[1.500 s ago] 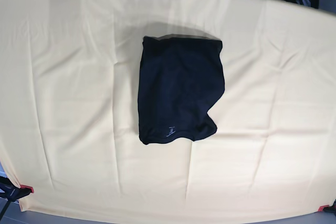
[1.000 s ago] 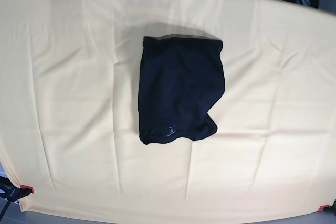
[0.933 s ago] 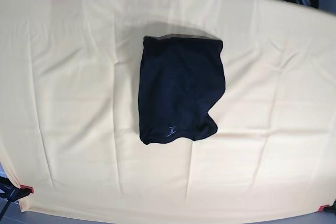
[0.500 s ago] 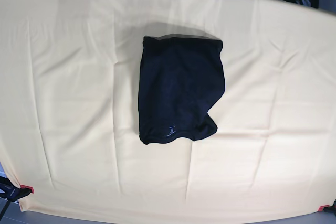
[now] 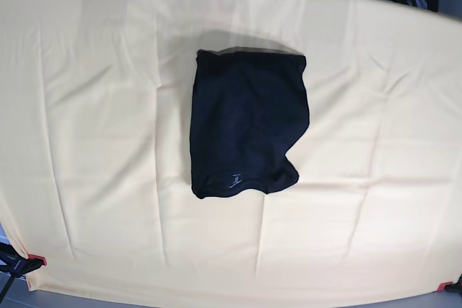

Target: Fold the T-shirt properly

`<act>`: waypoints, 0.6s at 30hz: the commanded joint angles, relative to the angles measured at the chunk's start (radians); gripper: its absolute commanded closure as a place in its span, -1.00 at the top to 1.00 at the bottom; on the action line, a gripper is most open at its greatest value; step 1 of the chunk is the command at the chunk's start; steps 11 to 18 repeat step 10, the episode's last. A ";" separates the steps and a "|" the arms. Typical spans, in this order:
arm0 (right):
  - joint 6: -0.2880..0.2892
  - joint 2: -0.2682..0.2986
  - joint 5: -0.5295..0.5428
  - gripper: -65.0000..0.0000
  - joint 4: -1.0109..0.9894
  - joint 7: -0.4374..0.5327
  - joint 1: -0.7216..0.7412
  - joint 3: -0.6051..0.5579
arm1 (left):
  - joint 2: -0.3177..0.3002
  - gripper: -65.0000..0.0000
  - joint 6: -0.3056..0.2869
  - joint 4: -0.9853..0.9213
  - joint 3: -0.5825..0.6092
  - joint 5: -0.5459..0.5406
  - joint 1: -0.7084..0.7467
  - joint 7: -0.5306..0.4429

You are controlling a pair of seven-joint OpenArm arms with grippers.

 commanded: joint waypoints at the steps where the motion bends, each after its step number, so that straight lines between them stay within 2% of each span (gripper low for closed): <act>1: -0.001 -0.003 0.007 -1.00 0.005 0.007 -0.005 -0.001 | -0.003 -1.00 -0.011 0.006 -0.001 -0.001 0.011 -0.008; 18: 0.009 -0.003 0.006 -1.00 0.005 0.008 -0.004 -0.001 | -0.003 -1.00 -0.010 0.006 -0.001 -0.001 0.011 -0.010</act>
